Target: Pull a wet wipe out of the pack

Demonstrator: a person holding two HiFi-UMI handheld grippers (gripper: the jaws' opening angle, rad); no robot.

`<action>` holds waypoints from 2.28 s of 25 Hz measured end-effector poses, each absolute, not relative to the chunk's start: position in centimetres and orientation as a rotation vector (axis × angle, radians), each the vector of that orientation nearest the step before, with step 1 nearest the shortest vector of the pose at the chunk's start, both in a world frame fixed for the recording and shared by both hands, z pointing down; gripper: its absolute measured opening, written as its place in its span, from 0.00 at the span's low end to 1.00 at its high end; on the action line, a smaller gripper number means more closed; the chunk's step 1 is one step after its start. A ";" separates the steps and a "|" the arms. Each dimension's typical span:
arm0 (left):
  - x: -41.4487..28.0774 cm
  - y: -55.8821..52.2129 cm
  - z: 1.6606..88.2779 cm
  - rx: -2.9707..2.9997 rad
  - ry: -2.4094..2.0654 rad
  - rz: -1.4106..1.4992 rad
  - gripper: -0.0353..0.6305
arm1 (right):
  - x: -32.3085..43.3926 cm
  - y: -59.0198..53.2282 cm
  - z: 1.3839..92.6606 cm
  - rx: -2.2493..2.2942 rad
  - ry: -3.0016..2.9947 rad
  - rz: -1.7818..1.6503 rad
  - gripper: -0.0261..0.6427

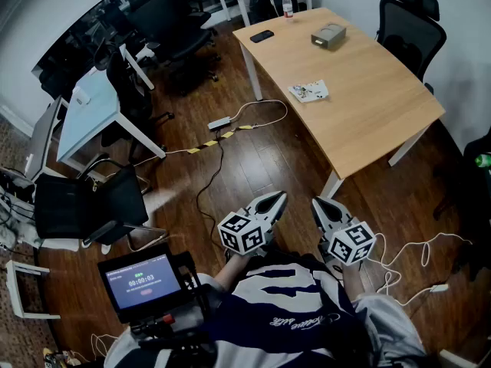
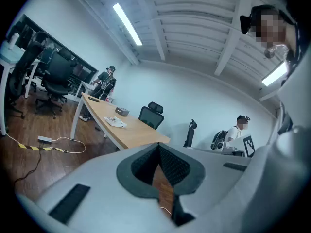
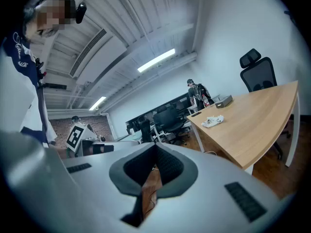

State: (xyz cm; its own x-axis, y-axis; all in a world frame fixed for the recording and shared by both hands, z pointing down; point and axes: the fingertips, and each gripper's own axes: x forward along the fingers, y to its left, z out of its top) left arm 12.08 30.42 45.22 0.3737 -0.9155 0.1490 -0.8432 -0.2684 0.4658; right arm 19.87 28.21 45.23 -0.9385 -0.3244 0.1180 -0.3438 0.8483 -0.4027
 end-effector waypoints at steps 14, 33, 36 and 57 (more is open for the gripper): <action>12.6 30.4 45.0 2.177 -1.508 -0.190 0.06 | 20.8 27.5 45.2 0.557 -2.987 0.799 0.03; 3.1 18.6 46.7 2.182 -1.429 -0.160 0.06 | 12.6 15.1 48.1 0.815 -2.828 0.751 0.03; 0.1 15.5 46.2 2.200 -1.402 -0.172 0.06 | 9.8 12.4 47.8 0.855 -2.818 0.763 0.03; -8.3 3.2 49.0 2.199 -1.163 -0.190 0.06 | 2.9 2.3 48.4 1.079 -2.641 0.652 0.07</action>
State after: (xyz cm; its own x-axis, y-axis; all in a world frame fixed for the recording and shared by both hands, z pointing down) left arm -8.28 3.17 49.05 0.5988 -0.7847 0.1600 -0.6928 -0.4073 0.5950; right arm 2.90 2.28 48.42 -0.7083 -0.6103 0.3546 -0.7052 0.6331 -0.3190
